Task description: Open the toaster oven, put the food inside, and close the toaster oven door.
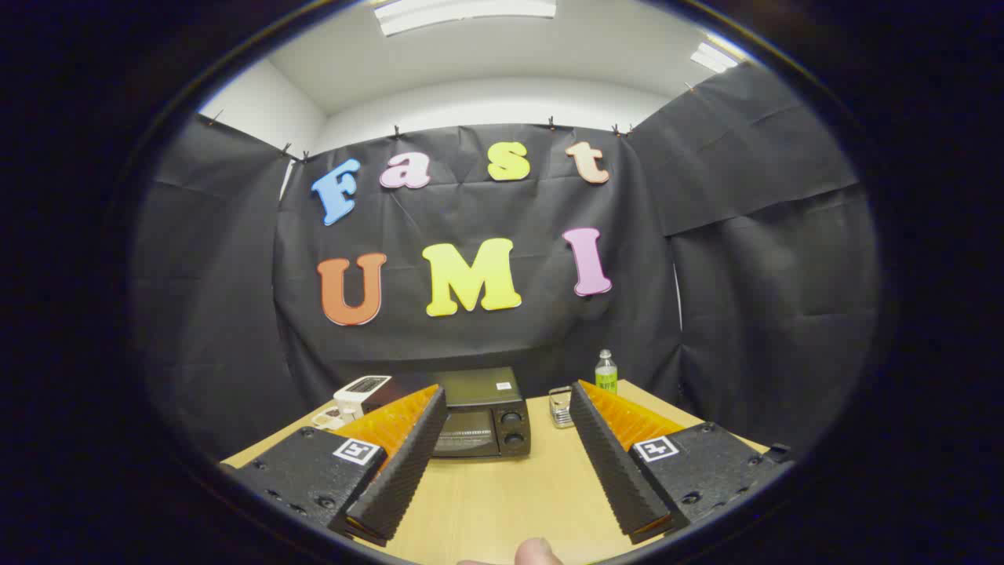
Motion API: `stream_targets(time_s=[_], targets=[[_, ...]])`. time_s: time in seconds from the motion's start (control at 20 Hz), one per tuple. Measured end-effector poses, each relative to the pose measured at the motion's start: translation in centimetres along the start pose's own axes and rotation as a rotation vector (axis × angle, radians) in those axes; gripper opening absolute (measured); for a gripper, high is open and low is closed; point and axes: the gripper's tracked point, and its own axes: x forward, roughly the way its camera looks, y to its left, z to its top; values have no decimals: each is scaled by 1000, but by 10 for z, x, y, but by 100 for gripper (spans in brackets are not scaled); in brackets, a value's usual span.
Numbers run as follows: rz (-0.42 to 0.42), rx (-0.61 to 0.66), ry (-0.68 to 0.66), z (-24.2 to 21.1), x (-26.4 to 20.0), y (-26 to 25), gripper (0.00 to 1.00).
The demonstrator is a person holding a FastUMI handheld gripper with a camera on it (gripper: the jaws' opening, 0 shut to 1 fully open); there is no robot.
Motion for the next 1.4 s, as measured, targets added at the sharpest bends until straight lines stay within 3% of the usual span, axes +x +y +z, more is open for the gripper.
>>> stream_targets(time_s=[0.55,1.4], targets=[[-46,-22,-12,7,0,-7,100],[-14,-18,18,1,0,8,100]])
